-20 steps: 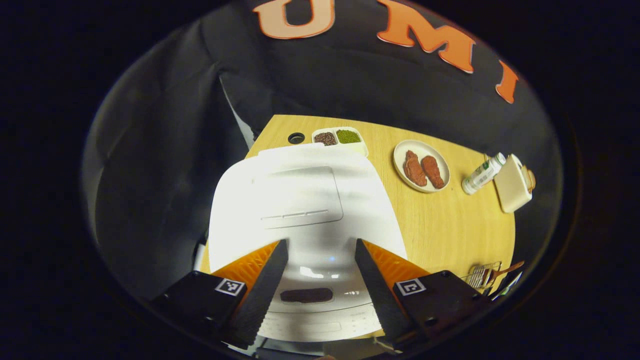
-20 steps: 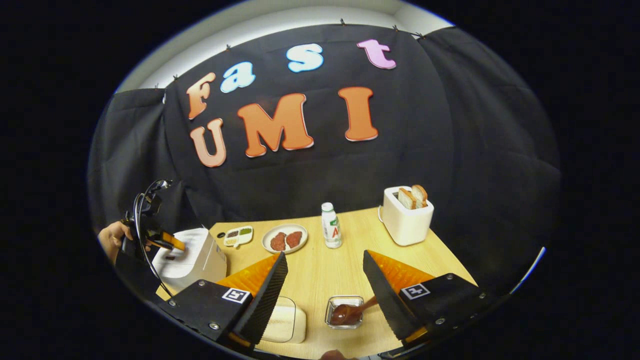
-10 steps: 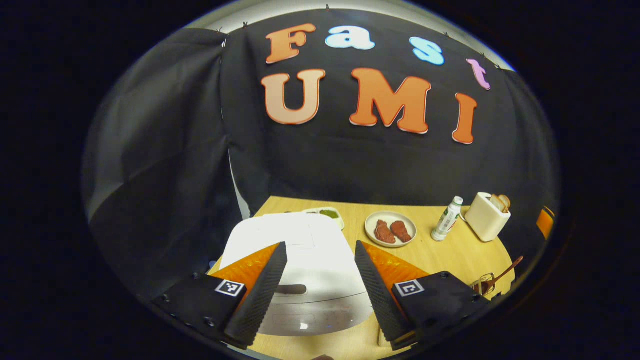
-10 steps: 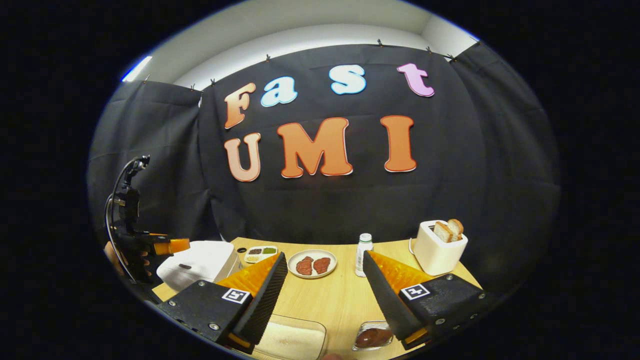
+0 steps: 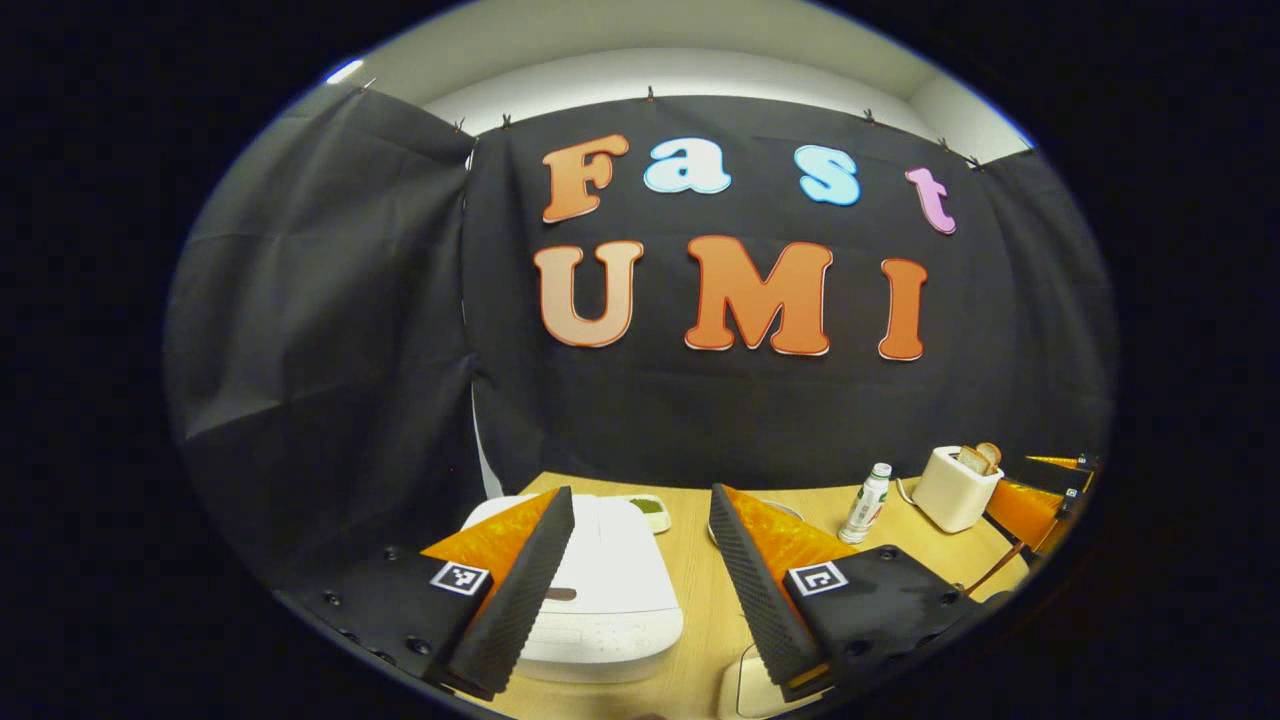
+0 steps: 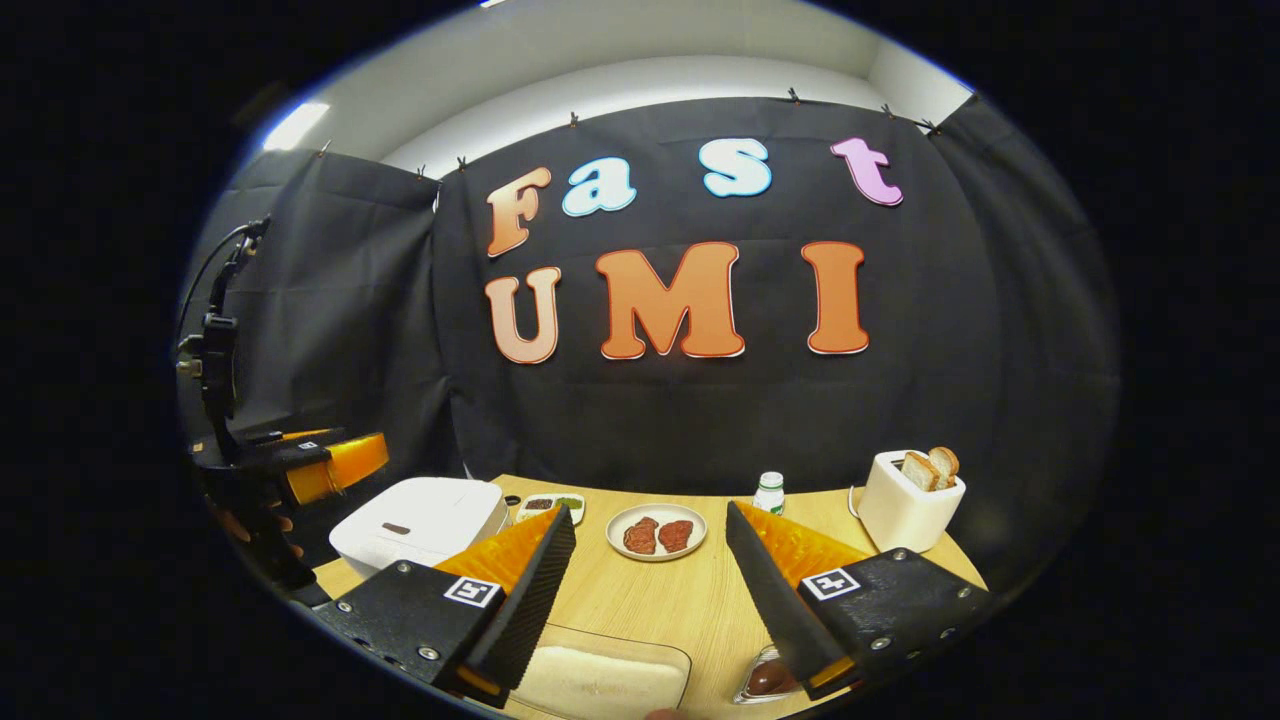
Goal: Close the left gripper, press the button to open the rice cooker; take a wooden spoon from the chopstick holder with the right hand, scoop a spoonful of rice and pour it into the rice cooker, then put the wooden spoon back into the chopstick holder.
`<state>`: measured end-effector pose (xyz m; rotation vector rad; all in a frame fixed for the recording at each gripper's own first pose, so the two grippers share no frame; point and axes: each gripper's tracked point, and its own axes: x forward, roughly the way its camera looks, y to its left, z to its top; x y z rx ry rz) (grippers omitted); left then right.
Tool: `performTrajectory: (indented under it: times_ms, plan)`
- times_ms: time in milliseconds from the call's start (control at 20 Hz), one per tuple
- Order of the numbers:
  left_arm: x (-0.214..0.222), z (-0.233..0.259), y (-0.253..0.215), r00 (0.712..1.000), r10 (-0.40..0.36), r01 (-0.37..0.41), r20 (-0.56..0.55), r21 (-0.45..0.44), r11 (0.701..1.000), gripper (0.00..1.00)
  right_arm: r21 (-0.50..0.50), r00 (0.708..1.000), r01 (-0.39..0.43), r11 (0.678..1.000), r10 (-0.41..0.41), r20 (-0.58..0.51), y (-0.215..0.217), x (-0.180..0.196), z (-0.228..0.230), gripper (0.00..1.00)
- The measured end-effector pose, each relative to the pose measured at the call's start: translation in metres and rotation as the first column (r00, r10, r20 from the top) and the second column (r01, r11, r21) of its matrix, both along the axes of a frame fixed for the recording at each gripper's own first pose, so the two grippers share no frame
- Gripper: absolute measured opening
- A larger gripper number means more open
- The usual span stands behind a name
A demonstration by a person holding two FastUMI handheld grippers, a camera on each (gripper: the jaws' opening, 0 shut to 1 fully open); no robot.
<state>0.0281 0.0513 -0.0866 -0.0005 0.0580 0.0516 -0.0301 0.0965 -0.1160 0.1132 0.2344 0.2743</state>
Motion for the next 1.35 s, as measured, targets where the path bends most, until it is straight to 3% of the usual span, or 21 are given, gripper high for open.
performTrajectory:
  times_ms: [150,450,700,1050,1350]
  plan:
    - [-0.019,-0.006,-0.024,0.999,-0.029,0.026,-0.034,-0.084,0.996,0.94,0.025,1.0,-0.014,1.0,0.014,0.0,0.001,-0.004,0.001,0.94]
    - [-0.018,0.011,-0.044,0.998,-0.054,0.054,-0.01,-0.033,0.998,0.93,0.02,1.0,-0.016,1.0,0.017,-0.013,-0.011,-0.004,0.001,0.94]
    - [-0.017,0.006,-0.051,0.998,-0.046,0.042,-0.041,-0.103,0.994,0.93,0.043,1.0,-0.008,0.999,0.009,-0.027,-0.024,-0.003,0.001,0.94]
    - [-0.02,0.01,-0.056,0.999,-0.034,0.033,-0.022,-0.01,0.999,0.94,0.033,0.999,-0.007,0.999,0.009,-0.053,-0.025,-0.003,-0.008,0.94]
    - [-0.016,0.012,-0.045,1.0,-0.003,0.003,-0.019,0.002,1.0,0.95,0.018,0.999,-0.011,1.0,0.011,-0.04,-0.02,0.003,-0.003,0.94]
